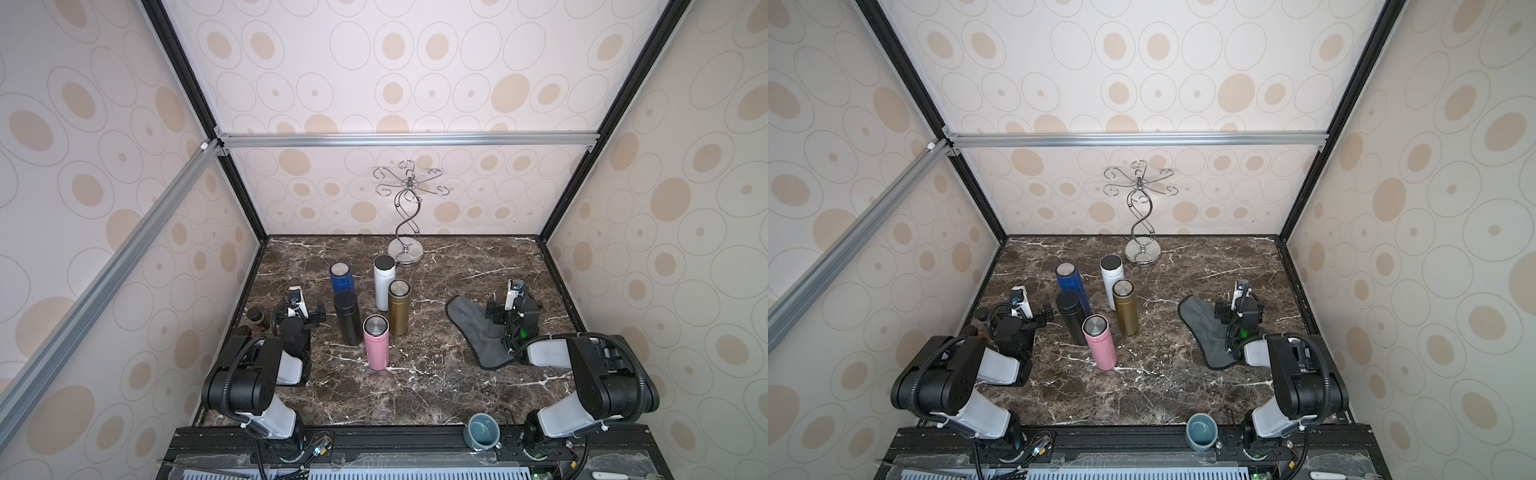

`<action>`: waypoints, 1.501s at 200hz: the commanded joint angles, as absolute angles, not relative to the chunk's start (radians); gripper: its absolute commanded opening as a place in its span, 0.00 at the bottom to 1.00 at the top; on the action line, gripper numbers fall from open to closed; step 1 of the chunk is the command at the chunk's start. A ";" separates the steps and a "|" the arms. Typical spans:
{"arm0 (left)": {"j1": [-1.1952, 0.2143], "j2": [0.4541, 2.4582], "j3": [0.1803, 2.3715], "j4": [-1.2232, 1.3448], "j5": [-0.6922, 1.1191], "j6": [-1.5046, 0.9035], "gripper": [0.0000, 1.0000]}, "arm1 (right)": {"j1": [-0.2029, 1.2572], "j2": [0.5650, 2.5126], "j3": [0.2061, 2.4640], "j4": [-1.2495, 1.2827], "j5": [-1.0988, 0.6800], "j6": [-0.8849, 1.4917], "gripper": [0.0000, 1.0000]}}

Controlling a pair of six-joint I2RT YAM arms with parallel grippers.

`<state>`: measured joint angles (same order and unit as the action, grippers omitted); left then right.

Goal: Wipe the surface of the thermos
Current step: Pick up the thermos from the center of the board.

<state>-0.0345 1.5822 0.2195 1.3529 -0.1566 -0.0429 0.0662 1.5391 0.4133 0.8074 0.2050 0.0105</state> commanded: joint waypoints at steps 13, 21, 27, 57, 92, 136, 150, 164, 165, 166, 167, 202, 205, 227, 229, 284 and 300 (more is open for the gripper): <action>-0.031 1.582 0.221 1.371 -0.152 -0.026 1.00 | 0.066 1.541 0.417 0.812 0.201 0.006 1.00; -0.033 1.581 0.220 1.373 -0.153 -0.025 1.00 | 0.067 1.541 0.418 0.812 0.200 0.005 1.00; -0.032 1.582 0.220 1.373 -0.153 -0.024 1.00 | 0.067 1.541 0.417 0.812 0.201 0.005 1.00; -0.038 1.579 0.215 1.380 -0.161 -0.020 1.00 | 0.066 1.540 0.416 0.815 0.201 0.005 1.00; -0.038 1.441 0.200 1.286 -0.310 -0.077 1.00 | 0.066 1.480 0.439 0.738 0.240 0.018 1.00; -0.040 1.197 0.251 0.992 -0.536 -0.213 1.00 | 0.067 1.325 0.620 0.282 0.347 0.105 1.00; -0.039 1.122 0.317 0.791 -0.573 -0.285 1.00 | 0.074 1.299 0.631 0.262 0.389 0.109 1.00; -0.039 1.057 0.349 0.659 -0.576 -0.334 1.00 | 0.074 1.268 0.637 0.239 0.428 0.131 1.00; -0.039 1.052 0.351 0.650 -0.576 -0.337 1.00 | 0.074 1.266 0.639 0.229 0.429 0.134 1.00; -0.039 1.048 0.353 0.640 -0.575 -0.341 1.00 | 0.074 1.263 0.641 0.221 0.429 0.135 1.00; -0.039 1.045 0.355 0.631 -0.574 -0.345 1.00 | 0.074 1.260 0.643 0.213 0.430 0.140 1.00; -0.110 0.895 0.398 0.376 -0.538 -0.472 1.00 | 0.102 1.176 0.750 -0.077 0.410 0.259 1.00; -0.125 0.883 0.403 0.354 -0.537 -0.474 1.00 | 0.109 1.170 0.754 -0.093 0.407 0.262 1.00; -0.279 0.785 0.465 0.141 -0.596 -0.508 1.00 | 0.190 1.133 0.822 -0.259 0.411 0.275 0.99; -0.294 0.777 0.471 0.120 -0.601 -0.516 1.00 | 0.198 1.131 0.827 -0.276 0.415 0.277 0.99; -0.396 0.562 0.667 -0.416 -0.566 -0.683 1.00 | 0.336 1.068 0.874 -0.482 0.406 0.343 0.96; -0.396 0.571 0.751 -0.534 -0.559 -0.665 1.00 | 0.336 1.064 0.882 -0.499 0.376 0.342 0.96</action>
